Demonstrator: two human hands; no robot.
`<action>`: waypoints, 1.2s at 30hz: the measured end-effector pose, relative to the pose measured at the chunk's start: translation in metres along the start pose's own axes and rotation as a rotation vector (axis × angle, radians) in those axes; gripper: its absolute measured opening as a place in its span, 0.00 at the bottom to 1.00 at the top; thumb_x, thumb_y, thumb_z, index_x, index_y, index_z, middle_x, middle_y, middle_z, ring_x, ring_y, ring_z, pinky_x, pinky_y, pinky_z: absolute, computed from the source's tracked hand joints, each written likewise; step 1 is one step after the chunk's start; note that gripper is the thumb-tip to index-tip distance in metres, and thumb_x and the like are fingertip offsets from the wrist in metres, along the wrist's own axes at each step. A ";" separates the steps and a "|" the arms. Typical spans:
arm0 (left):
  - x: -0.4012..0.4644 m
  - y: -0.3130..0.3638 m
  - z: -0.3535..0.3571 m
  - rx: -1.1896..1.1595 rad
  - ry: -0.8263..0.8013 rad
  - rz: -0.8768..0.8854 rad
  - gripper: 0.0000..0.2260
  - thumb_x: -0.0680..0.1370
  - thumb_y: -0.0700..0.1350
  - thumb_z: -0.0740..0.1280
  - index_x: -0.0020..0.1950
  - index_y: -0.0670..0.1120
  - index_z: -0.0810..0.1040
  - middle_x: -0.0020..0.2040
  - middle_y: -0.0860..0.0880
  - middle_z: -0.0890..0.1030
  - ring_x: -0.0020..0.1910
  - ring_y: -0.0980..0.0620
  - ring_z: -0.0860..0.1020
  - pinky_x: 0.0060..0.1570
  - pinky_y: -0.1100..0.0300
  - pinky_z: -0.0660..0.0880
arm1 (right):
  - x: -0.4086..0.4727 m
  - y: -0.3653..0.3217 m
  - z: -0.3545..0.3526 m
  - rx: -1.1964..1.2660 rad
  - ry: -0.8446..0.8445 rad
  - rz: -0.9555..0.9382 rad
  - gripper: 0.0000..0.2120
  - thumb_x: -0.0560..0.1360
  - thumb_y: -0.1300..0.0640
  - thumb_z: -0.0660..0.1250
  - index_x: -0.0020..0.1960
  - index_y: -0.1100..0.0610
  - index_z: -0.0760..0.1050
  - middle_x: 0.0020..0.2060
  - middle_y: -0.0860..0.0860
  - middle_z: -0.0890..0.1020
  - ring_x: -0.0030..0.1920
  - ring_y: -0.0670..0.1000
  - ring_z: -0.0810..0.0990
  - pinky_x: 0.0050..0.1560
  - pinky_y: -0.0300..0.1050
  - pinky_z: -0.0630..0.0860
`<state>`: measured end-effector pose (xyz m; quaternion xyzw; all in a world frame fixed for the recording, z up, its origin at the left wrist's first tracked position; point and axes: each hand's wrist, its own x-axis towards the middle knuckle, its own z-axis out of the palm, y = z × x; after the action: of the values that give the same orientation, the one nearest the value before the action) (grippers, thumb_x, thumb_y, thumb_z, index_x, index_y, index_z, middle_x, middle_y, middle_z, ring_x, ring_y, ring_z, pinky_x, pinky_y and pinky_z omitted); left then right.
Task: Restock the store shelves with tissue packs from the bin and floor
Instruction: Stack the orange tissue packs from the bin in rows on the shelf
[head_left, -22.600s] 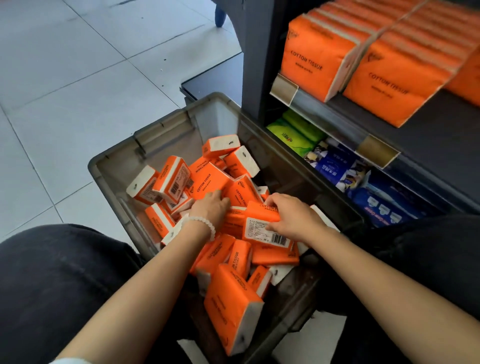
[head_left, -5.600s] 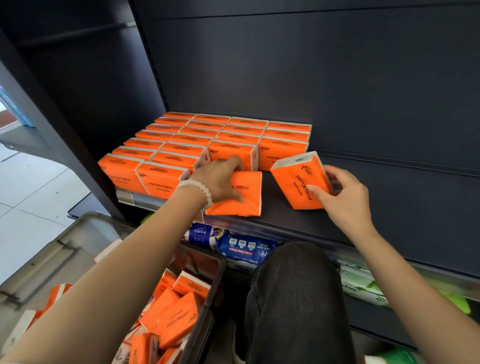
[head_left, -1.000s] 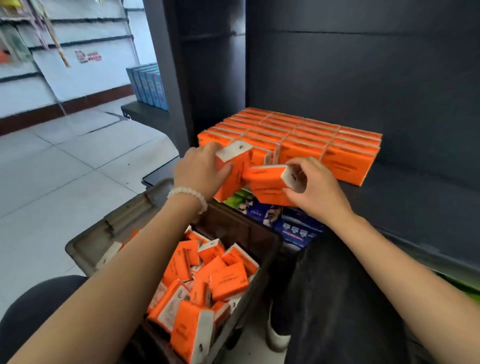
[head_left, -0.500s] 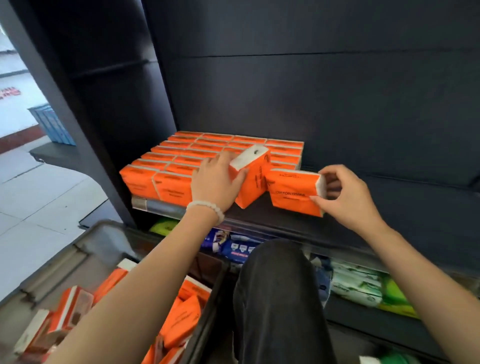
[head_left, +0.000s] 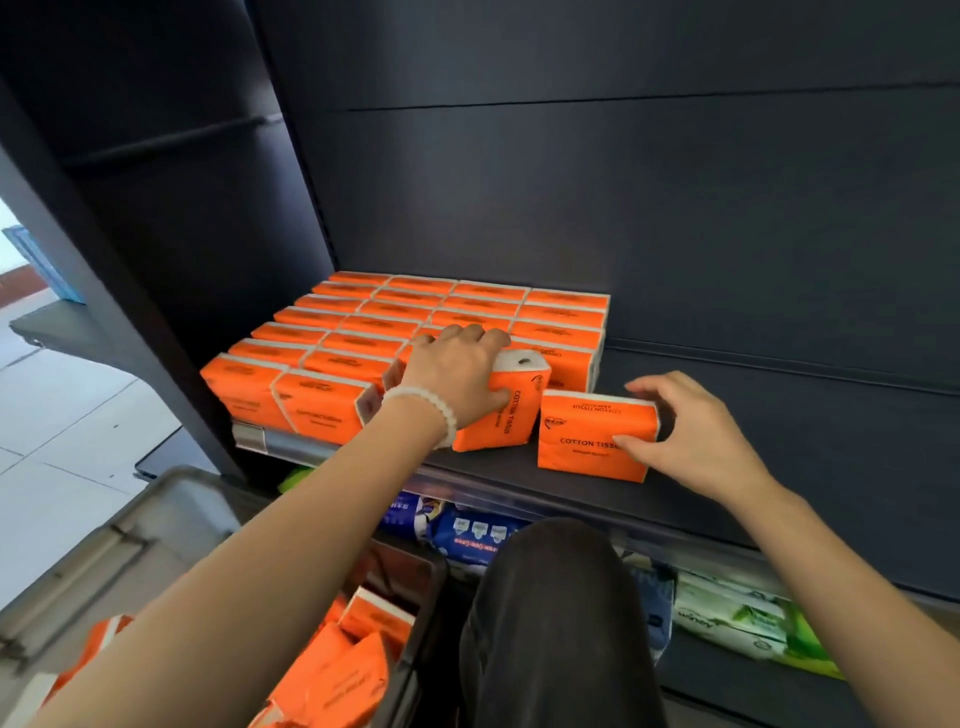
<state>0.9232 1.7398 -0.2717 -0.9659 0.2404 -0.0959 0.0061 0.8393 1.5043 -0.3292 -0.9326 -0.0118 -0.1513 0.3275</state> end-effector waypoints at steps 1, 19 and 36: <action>0.004 0.002 0.001 0.024 -0.010 0.026 0.27 0.74 0.58 0.65 0.71 0.53 0.63 0.66 0.49 0.72 0.66 0.47 0.68 0.63 0.47 0.65 | 0.002 -0.002 0.000 -0.021 -0.011 -0.020 0.25 0.65 0.53 0.76 0.61 0.51 0.74 0.51 0.44 0.74 0.53 0.45 0.75 0.56 0.44 0.73; -0.007 -0.053 -0.006 -0.095 -0.140 0.000 0.21 0.75 0.51 0.68 0.67 0.56 0.70 0.63 0.49 0.69 0.63 0.47 0.72 0.60 0.48 0.70 | 0.016 -0.004 0.010 -0.089 -0.052 0.006 0.20 0.69 0.55 0.74 0.60 0.53 0.76 0.50 0.45 0.72 0.53 0.48 0.73 0.53 0.40 0.68; -0.017 -0.077 0.025 0.146 0.006 0.066 0.19 0.76 0.47 0.65 0.67 0.55 0.68 0.64 0.50 0.71 0.65 0.47 0.68 0.61 0.49 0.65 | 0.040 -0.042 0.033 -0.304 0.067 -0.092 0.23 0.71 0.52 0.72 0.64 0.55 0.74 0.57 0.50 0.74 0.60 0.52 0.70 0.59 0.46 0.69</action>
<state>0.9490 1.8145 -0.2947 -0.9542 0.2645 -0.1156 0.0790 0.8814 1.5542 -0.3163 -0.9643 -0.0203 -0.1971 0.1758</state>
